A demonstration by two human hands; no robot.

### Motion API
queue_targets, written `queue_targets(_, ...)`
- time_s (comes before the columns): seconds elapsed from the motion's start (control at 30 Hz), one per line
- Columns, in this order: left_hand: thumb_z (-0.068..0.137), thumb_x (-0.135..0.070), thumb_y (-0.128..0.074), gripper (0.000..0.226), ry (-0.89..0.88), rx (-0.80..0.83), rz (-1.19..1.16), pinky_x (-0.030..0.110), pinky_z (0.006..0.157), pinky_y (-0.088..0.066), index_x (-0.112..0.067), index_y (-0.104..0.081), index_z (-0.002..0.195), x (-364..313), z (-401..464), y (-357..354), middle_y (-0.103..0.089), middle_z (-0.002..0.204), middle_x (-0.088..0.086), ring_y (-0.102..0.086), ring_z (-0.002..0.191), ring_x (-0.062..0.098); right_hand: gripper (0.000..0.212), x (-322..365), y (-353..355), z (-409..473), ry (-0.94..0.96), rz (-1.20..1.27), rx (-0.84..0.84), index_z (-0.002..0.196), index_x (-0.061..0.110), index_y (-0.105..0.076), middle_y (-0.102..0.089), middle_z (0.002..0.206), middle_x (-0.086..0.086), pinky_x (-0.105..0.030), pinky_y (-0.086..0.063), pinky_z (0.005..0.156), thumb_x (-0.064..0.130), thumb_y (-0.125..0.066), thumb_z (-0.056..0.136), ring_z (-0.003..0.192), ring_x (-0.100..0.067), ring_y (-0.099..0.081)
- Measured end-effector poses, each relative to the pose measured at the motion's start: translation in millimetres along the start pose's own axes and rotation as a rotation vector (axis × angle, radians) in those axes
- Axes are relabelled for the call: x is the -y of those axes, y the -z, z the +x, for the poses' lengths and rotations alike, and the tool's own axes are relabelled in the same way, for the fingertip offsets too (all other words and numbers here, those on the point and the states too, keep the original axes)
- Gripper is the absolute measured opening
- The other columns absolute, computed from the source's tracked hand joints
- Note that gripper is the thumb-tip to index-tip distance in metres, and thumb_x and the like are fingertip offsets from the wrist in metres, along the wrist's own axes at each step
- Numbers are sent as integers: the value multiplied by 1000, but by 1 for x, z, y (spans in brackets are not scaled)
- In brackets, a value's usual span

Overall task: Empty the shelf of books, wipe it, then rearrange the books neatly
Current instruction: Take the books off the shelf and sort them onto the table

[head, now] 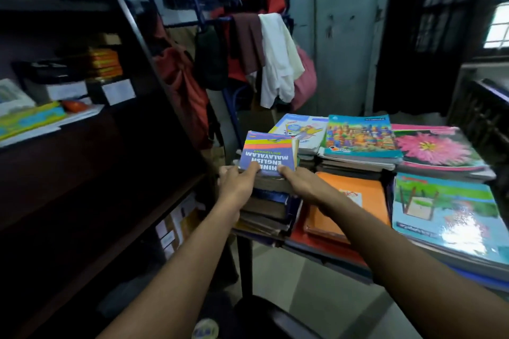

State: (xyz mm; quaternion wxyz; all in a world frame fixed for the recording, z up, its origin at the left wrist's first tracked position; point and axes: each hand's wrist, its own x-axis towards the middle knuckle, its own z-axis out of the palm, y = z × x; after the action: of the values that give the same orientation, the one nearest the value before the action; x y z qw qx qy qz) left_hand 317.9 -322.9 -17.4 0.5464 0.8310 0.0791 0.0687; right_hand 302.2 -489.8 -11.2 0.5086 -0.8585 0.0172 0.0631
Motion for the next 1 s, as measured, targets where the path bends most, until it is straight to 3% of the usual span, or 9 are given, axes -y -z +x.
queue_targets(0.17,94,-53,-54,33,-101,27,102,39,117,-25,-25,-67,104,-9,-16,-15,-41,134,-5,-41,129,21,28,4,22,-19,1,235,-24,116,16,-64,-68,107,-2,-28,-52,67,35,-48,103,87,-16,-62)
queue_targets(0.27,93,-55,-48,47,-214,66,355,50,122,17,-24,-71,120,-19,-33,-35,-42,139,-4,-30,143,13,17,2,54,-40,18,301,-82,101,11,-65,-69,95,-7,-41,-58,71,26,-56,101,83,-21,-66)
queue_targets(0.4,86,-71,-32,68,-431,43,644,52,110,34,-26,-75,114,-44,-54,-69,-51,143,0,-24,148,15,23,-25,93,-72,-19,228,-135,90,12,-64,-62,85,-5,-38,-52,64,27,-52,103,76,-18,-58)
queue_targets(0.53,85,-79,-29,80,-595,42,1212,68,111,21,-21,-71,121,-54,-74,-78,-59,139,6,-32,146,24,31,-65,102,-82,-114,-405,-143,114,10,-64,-66,112,-14,-36,-48,81,34,-50,101,96,-27,-60)
queue_targets(0.6,86,-82,-29,82,-663,97,1328,68,112,19,-23,-68,127,-52,-79,-78,-57,143,7,-30,149,27,33,-76,103,-81,-92,-601,-177,119,9,-63,-65,117,-16,-39,-49,88,33,-52,100,105,-31,-59)
queue_targets(0.7,88,-84,-27,78,-679,243,1221,68,117,9,-26,-59,130,-42,-81,-77,-56,140,2,-43,140,23,19,-75,104,-84,-107,-356,-250,100,7,-70,-71,97,-11,-31,-48,65,23,-62,95,82,-22,-65)
queue_targets(0.8,92,-79,-31,75,-696,335,1095,68,118,7,-32,-38,150,-33,-84,-78,-38,157,-1,-28,149,21,8,-76,110,-94,-117,-17,-316,93,5,-68,-67,73,-10,-24,-42,44,6,-60,93,48,-15,-56)
queue_targets(0.9,96,-71,-37,75,-794,394,970,63,121,8,-36,-17,159,-39,-91,-85,-32,162,-3,-26,150,18,11,-74,127,-110,-104,327,-350,100,3,-62,-66,72,-15,-26,-48,37,-3,-53,96,46,-19,-59)
queue_targets(1.0,101,-60,-41,64,-898,501,887,58,123,5,-42,-18,158,-55,-104,-99,-36,160,-5,-33,147,19,11,-89,161,-125,-119,275,-474,101,3,-60,-64,65,-15,-33,-53,41,-2,-52,96,44,-20,-59)
